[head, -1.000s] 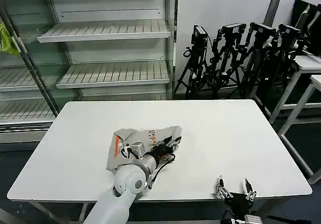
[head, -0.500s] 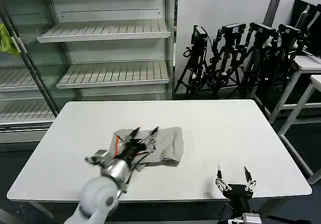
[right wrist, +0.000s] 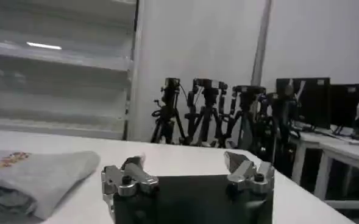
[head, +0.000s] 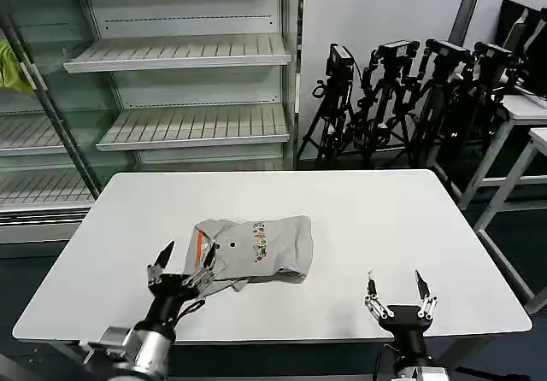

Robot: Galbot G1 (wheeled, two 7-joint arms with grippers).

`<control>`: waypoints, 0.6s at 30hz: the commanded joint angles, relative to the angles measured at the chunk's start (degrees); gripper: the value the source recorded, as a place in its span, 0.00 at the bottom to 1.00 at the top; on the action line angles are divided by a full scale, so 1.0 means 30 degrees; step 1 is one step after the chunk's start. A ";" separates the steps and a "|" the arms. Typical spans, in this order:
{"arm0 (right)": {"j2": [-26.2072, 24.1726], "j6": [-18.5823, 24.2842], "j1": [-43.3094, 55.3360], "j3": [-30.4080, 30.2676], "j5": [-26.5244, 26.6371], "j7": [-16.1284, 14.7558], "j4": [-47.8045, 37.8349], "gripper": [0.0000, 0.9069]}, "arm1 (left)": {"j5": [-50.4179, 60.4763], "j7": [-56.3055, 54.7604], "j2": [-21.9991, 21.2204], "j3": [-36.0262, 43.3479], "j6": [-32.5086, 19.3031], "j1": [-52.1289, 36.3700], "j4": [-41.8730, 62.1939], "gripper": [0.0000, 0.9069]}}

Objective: Fold and organize the clothes.

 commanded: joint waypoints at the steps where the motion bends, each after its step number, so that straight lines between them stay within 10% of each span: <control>1: -0.0077 0.0429 -0.0003 -0.0192 -0.0088 -0.0018 0.0199 1.00 | 0.3128 0.0439 -0.0518 -0.1159 -0.1079 0.3235 -0.1689 1.00; 18: 0.0100 0.0415 -0.0089 -0.0369 -0.0292 -0.0004 0.0322 1.00 | 0.3418 0.0676 -0.0950 -0.1080 -0.1142 0.3789 -0.2205 1.00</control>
